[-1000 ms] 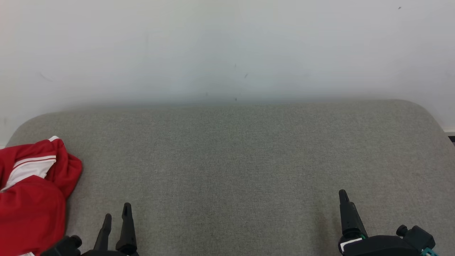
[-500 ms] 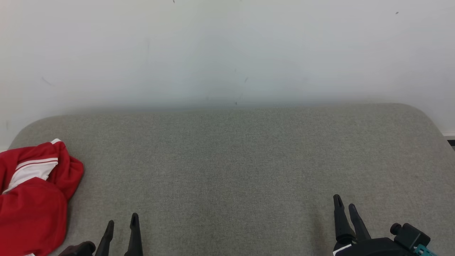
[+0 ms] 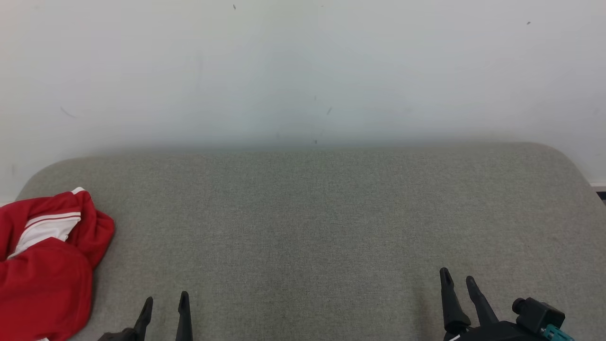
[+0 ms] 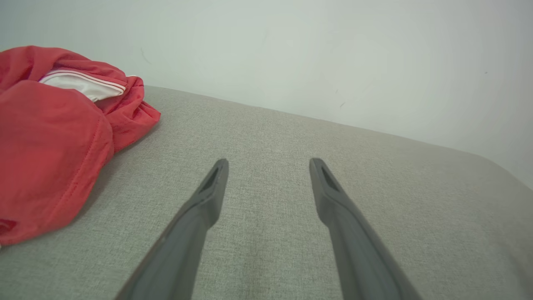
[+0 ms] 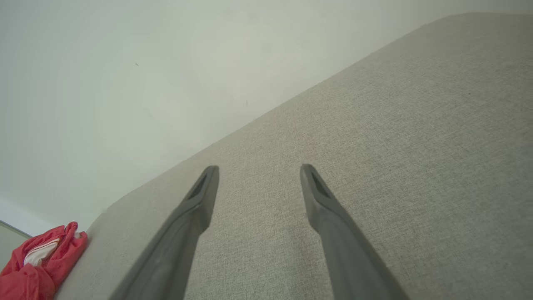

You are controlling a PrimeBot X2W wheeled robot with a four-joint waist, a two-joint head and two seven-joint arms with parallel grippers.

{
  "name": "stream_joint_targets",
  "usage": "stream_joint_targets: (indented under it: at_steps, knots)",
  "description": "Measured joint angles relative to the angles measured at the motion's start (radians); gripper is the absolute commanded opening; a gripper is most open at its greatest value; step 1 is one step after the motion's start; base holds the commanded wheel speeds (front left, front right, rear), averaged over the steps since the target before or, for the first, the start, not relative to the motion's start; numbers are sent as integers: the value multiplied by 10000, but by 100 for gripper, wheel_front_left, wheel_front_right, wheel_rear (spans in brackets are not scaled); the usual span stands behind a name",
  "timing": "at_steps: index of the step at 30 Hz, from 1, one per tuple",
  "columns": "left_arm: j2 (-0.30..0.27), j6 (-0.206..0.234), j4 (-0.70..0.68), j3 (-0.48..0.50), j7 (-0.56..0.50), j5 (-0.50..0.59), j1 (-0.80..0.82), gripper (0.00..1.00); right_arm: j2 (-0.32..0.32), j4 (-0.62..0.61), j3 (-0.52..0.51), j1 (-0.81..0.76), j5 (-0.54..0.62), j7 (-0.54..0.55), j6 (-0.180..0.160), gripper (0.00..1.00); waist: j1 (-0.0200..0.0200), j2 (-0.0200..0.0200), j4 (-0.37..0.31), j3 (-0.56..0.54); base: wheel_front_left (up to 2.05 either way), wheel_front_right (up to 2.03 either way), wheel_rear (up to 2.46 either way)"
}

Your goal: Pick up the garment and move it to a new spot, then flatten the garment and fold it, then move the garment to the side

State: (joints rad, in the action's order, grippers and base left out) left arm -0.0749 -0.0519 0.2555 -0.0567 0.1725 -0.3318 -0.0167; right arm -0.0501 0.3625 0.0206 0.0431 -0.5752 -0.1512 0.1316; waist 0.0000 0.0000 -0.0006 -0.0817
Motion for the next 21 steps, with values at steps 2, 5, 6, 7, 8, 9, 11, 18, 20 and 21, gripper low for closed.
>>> stream_joint_targets:
  at_steps: [2,5,6,7,8,9,11,18,20,21]
  knots:
    - [-29,23,94,-25,56,255,-2,100,0,-6,-25,-6,173,21,0,100,0,0,-2,-17,0,0,0]
    - [-27,35,196,-35,123,370,-6,100,0,-25,-35,-22,334,33,0,100,0,-1,7,-43,0,0,0]
    - [-27,36,217,-33,157,445,-6,100,0,-27,-35,-33,372,48,0,100,0,0,12,-51,0,0,0]
    - [-17,36,226,-17,190,477,-6,100,0,-27,-29,-38,407,52,0,100,0,0,18,-59,0,0,0]
    - [-8,38,228,4,203,479,-7,100,0,-27,-25,-43,426,52,0,100,0,0,24,-67,0,0,0]
    - [-2,35,228,23,226,497,-9,100,0,-25,-17,-47,483,52,0,100,0,0,30,-76,0,0,0]
    - [17,2,230,52,288,564,-26,100,2,-21,4,-62,518,42,0,100,0,0,42,-94,0,0,0]
    - [111,-94,368,257,460,591,-40,100,0,25,65,-103,723,48,0,100,-2,0,75,-161,0,0,0]
    - [138,-105,470,259,479,594,-41,100,0,42,94,-111,723,58,0,100,-2,0,78,-181,0,0,0]
    - [150,-111,493,261,535,608,-41,100,0,44,107,-117,729,58,0,100,-1,0,79,-192,0,0,0]
